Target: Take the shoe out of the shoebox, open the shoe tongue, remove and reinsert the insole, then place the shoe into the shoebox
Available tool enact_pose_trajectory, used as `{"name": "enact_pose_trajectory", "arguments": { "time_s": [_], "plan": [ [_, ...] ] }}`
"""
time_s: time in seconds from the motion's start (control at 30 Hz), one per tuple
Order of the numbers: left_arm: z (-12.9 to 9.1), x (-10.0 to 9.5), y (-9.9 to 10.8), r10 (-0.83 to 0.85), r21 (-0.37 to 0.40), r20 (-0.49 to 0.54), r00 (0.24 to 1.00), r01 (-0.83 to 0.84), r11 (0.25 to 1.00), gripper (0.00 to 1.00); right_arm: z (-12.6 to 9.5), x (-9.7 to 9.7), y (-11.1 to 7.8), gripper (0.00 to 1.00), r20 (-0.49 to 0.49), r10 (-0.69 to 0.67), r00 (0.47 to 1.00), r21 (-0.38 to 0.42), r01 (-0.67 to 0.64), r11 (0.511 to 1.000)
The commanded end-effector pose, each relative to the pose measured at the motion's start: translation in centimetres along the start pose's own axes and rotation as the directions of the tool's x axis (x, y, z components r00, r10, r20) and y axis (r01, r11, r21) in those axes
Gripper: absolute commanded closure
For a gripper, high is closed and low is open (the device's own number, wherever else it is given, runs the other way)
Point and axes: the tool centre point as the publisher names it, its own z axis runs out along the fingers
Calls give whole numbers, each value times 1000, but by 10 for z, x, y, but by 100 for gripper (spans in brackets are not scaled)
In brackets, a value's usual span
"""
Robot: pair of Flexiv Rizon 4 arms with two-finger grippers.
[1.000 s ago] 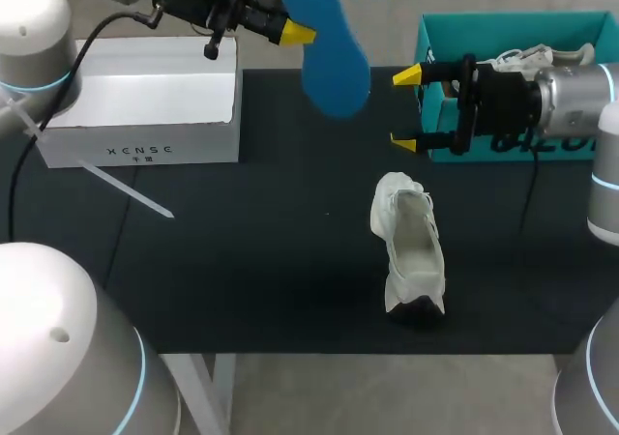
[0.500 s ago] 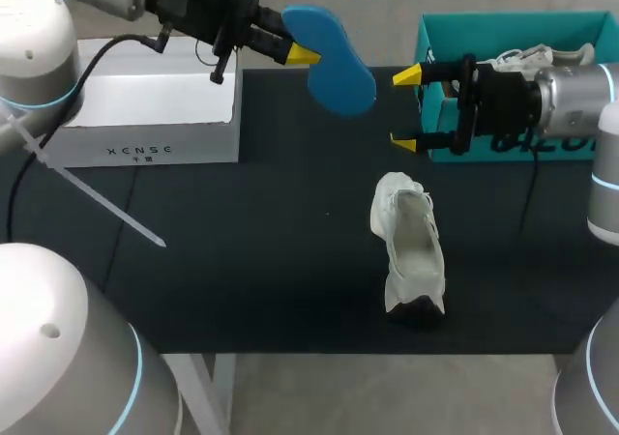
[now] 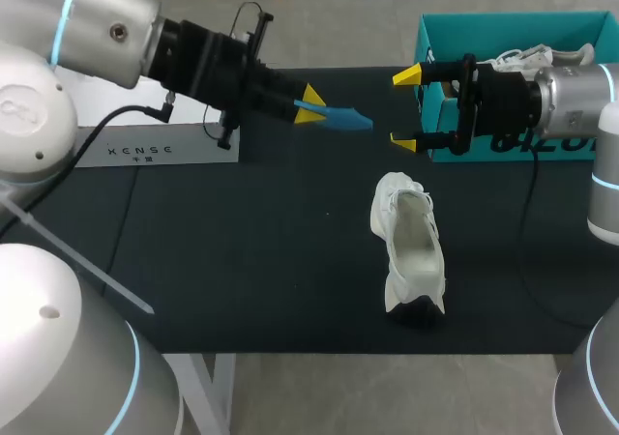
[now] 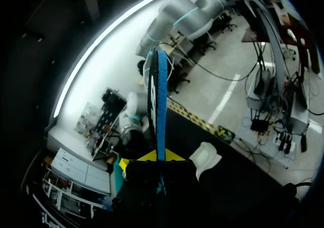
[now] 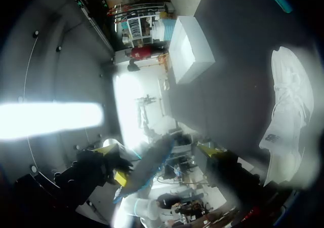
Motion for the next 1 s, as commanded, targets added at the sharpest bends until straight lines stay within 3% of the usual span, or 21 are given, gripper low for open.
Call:
{"name": "enact_pose_trajectory", "arguments": {
  "time_s": [0.03,0.4,1.0],
  "plan": [
    [12,18,5,18,3,94,995,-19,1000,100,1,-1,0,0,-1,0,1000,-3,0,1000],
    [32,20,19,83,18,110,990,-85,996,100,1,-1,0,0,-1,0,1000,-3,0,1000],
    [62,-13,39,212,-37,89,973,-209,977,100,1,-1,0,0,-1,0,1000,-3,0,1000]
  ]
}}
